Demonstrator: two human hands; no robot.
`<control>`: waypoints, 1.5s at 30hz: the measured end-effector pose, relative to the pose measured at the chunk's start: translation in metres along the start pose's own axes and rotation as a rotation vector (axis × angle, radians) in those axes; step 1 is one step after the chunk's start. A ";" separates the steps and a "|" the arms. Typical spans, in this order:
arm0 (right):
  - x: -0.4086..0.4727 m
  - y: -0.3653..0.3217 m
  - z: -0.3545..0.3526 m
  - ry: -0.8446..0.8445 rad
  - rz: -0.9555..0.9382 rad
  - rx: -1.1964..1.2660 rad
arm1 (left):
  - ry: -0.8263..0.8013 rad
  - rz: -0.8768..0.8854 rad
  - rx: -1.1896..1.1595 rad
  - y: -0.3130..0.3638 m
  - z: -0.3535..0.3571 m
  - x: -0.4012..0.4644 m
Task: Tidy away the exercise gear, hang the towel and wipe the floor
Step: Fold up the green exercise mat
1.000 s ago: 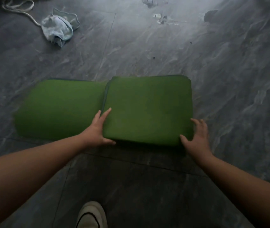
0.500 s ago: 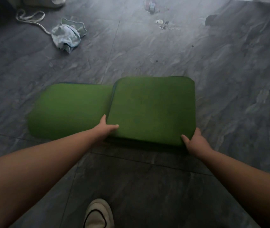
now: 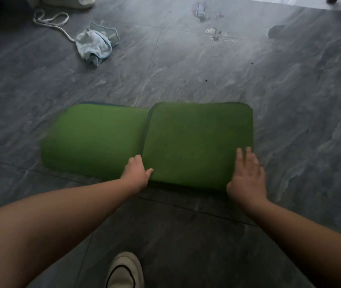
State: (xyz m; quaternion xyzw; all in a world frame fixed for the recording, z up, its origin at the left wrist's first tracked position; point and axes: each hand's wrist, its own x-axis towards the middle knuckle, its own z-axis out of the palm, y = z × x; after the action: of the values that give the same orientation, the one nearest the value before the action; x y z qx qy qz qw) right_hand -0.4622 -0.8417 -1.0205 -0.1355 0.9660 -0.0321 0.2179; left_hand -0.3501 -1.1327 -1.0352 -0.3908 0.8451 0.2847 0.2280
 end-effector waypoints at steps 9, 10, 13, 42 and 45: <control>-0.009 -0.150 0.014 -0.244 -0.648 -0.268 | -0.001 0.098 0.271 -0.020 -0.015 0.009; -0.006 -0.160 0.023 -0.258 -0.618 -0.280 | -0.011 0.135 0.252 -0.026 -0.014 0.007; 0.000 -0.175 0.047 -0.268 -0.543 -0.331 | -0.038 0.326 0.319 -0.058 -0.016 0.006; 0.011 -0.104 -0.121 0.363 -0.562 0.520 | 0.423 0.839 -0.514 0.084 -0.096 -0.031; 0.006 -0.091 -0.148 0.477 -0.536 0.793 | 0.264 0.834 -0.624 0.143 -0.103 -0.069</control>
State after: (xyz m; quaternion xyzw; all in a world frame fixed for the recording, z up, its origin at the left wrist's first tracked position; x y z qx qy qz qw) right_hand -0.5085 -0.9305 -0.8779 -0.2735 0.8340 -0.4792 0.0112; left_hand -0.4387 -1.0879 -0.8742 -0.1037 0.8254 0.5372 -0.1396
